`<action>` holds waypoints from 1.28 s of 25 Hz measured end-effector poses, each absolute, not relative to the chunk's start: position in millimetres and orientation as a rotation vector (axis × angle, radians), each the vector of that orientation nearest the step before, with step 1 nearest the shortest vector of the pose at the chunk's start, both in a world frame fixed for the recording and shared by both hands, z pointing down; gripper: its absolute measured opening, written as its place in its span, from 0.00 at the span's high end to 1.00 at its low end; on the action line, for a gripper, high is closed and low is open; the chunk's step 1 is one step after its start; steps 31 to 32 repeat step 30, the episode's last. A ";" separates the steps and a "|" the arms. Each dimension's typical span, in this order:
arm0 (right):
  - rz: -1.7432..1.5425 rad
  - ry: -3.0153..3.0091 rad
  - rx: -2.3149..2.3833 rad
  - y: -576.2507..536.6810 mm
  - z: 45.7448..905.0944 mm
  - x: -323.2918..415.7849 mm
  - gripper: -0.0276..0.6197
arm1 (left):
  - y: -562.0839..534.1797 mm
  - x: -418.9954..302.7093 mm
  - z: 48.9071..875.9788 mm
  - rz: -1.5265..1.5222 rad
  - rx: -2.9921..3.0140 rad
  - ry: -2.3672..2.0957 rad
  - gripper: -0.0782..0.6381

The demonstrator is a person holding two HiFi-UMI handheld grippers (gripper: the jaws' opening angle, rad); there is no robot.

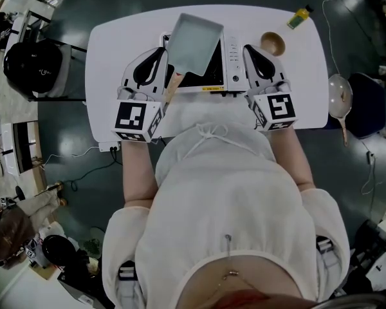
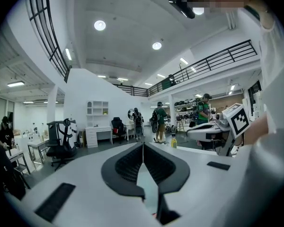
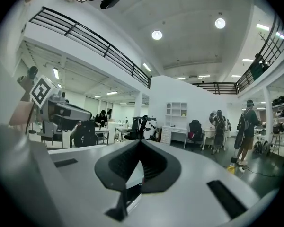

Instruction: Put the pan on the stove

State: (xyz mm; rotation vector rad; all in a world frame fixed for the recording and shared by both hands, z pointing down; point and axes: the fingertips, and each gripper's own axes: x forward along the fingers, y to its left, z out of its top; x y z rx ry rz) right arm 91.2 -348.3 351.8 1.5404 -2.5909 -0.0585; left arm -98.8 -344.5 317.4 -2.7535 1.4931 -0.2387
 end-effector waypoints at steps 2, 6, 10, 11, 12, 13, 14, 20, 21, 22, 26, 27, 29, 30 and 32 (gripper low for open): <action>-0.055 -2.591 1.532 -348.3 353.1 92.5 0.95 | -344.3 -98.0 321.9 -0.252 -2.765 1.494 0.86; -0.054 -2.587 1.540 -349.9 352.9 95.6 0.95 | -344.4 -100.3 325.2 -0.233 -2.780 1.519 0.86; -0.064 -2.580 1.532 -350.0 352.0 96.1 0.95 | -343.9 -100.3 324.7 -0.227 -2.780 1.531 0.86; -0.067 -2.578 1.532 -349.9 352.2 96.1 0.95 | -343.4 -99.7 324.9 -0.224 -2.783 1.531 0.86; -0.069 -2.576 1.533 -349.9 352.5 96.0 0.95 | -342.9 -99.1 325.3 -0.219 -2.786 1.531 0.86; -0.071 -2.575 1.536 -350.0 352.8 95.9 0.95 | -342.5 -98.4 325.8 -0.213 -2.790 1.532 0.86; -0.074 -2.573 1.539 -350.4 353.0 95.8 0.95 | -342.2 -97.7 326.2 -0.207 -2.794 1.533 0.86; -0.090 -2.574 1.542 -352.4 351.0 97.2 0.95 | -341.4 -96.1 327.3 -0.180 -2.800 1.549 0.86; -0.091 -2.574 1.542 -352.3 351.0 97.4 0.95 | -341.2 -96.7 327.5 -0.174 -2.802 1.552 0.86; -0.092 -2.573 1.541 -352.4 351.0 97.4 0.95 | -341.3 -97.4 327.7 -0.169 -2.805 1.554 0.86; -0.097 -2.577 1.543 -356.6 349.8 96.6 0.95 | -345.7 -100.3 326.2 -0.161 -2.810 1.558 0.86; -0.097 -2.576 1.542 -357.0 349.7 96.8 0.95 | -346.2 -100.2 325.8 -0.158 -2.811 1.556 0.86; -0.098 -2.573 1.539 -357.1 349.9 97.3 0.95 | -346.2 -99.3 325.1 -0.149 -2.815 1.551 0.86; -0.099 -2.572 1.537 -357.0 350.0 97.5 0.95 | -346.1 -98.8 324.8 -0.142 -2.818 1.548 0.86; -0.099 -2.572 1.537 -357.0 350.0 97.5 0.95 | -346.1 -98.8 324.8 -0.142 -2.818 1.548 0.86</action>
